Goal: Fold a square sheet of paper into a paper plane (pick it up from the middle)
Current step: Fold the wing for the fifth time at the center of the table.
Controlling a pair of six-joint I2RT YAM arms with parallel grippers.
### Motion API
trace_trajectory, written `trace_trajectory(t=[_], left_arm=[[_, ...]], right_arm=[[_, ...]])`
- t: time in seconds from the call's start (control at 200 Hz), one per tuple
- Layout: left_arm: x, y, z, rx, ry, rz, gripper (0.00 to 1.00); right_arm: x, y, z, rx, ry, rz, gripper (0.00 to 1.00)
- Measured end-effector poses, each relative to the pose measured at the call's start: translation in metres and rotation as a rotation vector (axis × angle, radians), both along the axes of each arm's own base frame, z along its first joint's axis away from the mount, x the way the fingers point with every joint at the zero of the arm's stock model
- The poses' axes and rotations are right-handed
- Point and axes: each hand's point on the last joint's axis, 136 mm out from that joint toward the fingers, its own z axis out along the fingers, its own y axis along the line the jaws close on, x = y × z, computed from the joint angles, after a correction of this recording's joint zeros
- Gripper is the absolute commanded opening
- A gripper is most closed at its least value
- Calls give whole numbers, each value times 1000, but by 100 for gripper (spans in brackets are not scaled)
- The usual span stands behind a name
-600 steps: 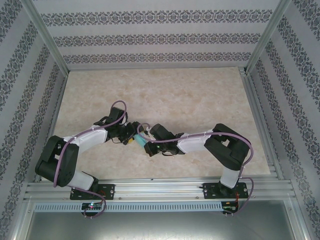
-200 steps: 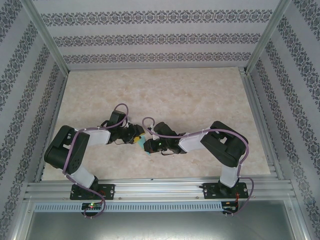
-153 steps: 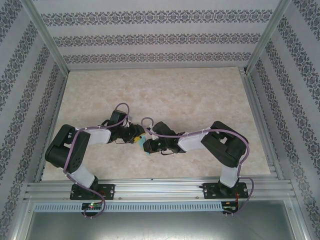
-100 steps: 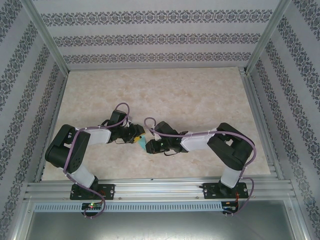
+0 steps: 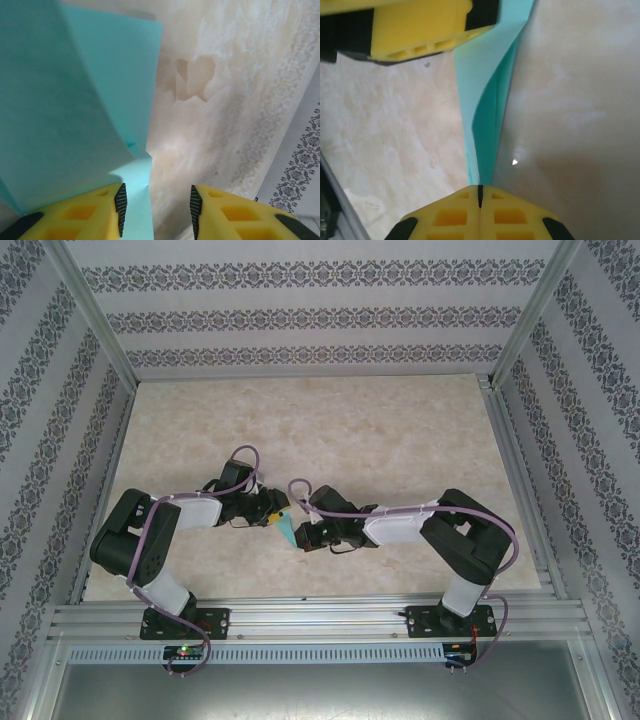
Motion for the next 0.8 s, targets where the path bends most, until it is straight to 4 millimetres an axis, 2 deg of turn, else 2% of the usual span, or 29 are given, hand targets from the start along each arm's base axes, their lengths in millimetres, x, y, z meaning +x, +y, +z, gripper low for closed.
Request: trace_trajectory(t=[0.235,0.53,0.699,0.804], left_arm=[[-1,0,0,-1,5,-2,42],[-1,0,-1,-1,6,-2,41],[-1,0,-1,-1,7,-2,41],[-1,0,-1,-1,6,-2,41]], right_arm=[[-6,0,-1,-54,-109,80,6],[-12,2,-9,-86,-112,113,7],[-12,1,-5,-101,-97,107,12],[-12,-6,1,-99,-64,75,15]])
